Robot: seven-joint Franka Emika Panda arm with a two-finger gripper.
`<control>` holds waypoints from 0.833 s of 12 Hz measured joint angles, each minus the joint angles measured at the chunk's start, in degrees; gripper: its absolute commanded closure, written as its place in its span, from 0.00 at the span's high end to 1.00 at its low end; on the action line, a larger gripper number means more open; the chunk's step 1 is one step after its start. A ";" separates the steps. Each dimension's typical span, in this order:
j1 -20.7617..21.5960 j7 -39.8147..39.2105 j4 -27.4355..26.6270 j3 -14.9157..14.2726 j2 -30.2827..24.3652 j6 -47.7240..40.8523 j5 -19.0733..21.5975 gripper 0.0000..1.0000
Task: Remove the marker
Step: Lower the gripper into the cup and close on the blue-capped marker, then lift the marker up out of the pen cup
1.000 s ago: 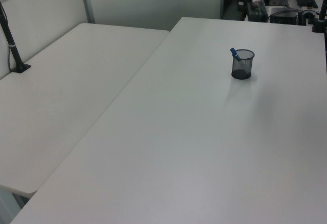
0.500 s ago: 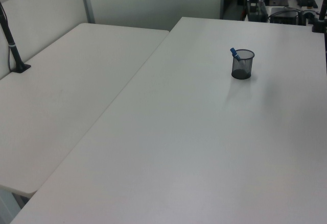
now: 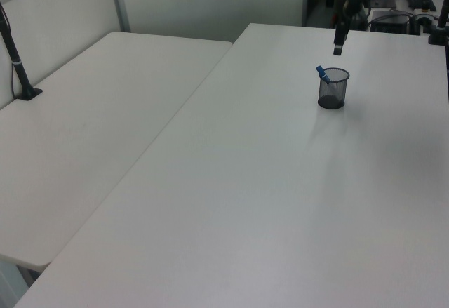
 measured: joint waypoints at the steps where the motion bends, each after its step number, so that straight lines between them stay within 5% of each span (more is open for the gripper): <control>1: 0.06 0.00 -0.87 0.06 1.21 2.34 0.00 0.63; 5: 0.75 0.02 -1.09 0.29 5.53 8.97 1.95 0.51; 9: 1.52 0.02 -1.07 0.58 5.90 9.50 4.55 0.09; 10: 1.53 0.02 -1.07 0.58 5.90 9.50 4.57 0.06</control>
